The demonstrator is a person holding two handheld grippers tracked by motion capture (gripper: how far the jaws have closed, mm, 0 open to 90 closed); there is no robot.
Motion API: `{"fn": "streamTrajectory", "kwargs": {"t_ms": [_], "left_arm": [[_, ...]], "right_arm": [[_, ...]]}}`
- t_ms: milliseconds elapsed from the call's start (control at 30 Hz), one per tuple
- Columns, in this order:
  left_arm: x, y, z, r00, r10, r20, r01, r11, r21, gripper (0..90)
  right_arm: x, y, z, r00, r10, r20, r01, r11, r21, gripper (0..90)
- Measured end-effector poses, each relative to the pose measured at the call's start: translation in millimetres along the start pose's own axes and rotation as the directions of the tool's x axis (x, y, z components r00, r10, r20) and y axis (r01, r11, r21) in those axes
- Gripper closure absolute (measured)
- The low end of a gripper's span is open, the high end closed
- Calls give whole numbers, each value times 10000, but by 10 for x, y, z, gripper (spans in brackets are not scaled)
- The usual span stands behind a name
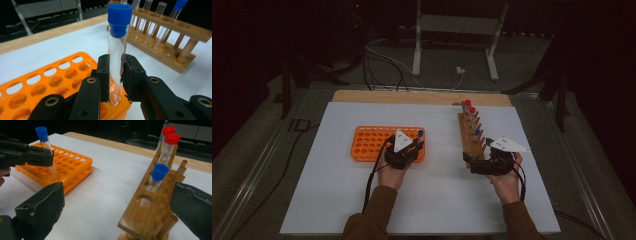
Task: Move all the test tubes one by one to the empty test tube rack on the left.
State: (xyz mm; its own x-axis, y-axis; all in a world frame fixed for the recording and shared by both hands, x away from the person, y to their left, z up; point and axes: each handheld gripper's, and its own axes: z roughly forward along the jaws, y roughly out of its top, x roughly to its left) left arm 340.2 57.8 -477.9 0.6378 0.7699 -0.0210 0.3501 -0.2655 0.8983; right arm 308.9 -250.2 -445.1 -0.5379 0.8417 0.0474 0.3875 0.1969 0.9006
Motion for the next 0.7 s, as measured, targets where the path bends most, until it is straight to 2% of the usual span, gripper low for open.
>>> {"fn": "streamTrajectory", "kwargs": {"t_ms": [67,300,700], "left_arm": [[8,-51,24,10000,18,-30,-17,9998,215,766],[15,-135,47,10000,6,-34,-4,9986,532,766],[2,-152,73,9999,170,-16,-168,9958,901,767]], "right_arm": [[-8,-9,3,10000,-15,5,15,10000,31,1],[6,-22,26,10000,-15,0,15,10000,93,1],[10,-33,44,10000,-66,32,65,9998,170,1]]}}
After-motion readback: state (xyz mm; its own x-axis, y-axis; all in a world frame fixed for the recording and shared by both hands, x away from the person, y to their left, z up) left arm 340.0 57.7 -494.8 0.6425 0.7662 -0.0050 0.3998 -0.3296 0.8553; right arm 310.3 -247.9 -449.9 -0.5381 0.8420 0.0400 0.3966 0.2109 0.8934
